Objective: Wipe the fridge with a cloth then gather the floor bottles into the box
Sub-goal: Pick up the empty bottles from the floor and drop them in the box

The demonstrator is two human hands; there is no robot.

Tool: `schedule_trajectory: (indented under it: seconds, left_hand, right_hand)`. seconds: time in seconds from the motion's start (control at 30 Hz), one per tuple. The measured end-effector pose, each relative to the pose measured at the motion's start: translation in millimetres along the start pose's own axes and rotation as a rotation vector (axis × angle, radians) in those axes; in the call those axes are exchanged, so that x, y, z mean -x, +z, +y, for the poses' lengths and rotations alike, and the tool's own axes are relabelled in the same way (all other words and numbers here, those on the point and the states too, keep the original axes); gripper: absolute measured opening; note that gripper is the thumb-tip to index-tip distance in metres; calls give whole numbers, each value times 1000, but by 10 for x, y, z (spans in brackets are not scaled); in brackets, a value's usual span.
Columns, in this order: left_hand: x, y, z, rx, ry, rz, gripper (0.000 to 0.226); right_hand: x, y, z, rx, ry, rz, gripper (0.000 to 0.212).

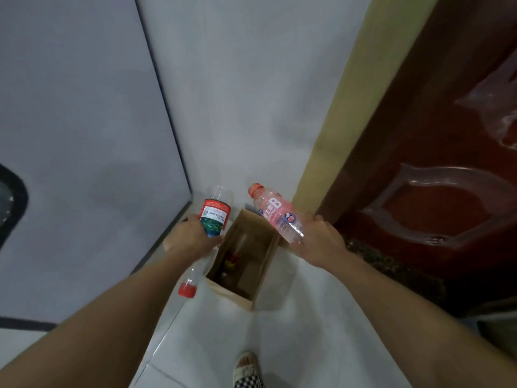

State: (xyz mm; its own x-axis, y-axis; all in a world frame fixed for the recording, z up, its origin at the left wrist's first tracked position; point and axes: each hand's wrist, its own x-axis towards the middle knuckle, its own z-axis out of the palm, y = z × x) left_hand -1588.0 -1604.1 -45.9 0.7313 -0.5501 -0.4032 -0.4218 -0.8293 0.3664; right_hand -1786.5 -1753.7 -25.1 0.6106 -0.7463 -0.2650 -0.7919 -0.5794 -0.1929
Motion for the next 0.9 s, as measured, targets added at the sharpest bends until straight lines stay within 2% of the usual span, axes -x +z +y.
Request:
schedule_trajectory:
  seconds: [0.3, 0.43, 0.63, 0.9]
  left_hand:
    - [-787, 385, 158, 112, -225, -75, 75]
    - [-1056, 698, 225, 121, -357, -74, 74]
    - [-1429, 1395, 425, 243, -595, -112, 71]
    - [-2093, 2524, 475, 324, -740, -150, 73]
  right_hand:
    - [-1341, 340, 91, 31, -42, -231, 60]
    - [-1939, 550, 144, 70, -119, -306, 62]
    - [-2756, 983, 376, 111, -242, -455, 67]
    - [-3418, 1995, 732, 87, -239, -568, 57]
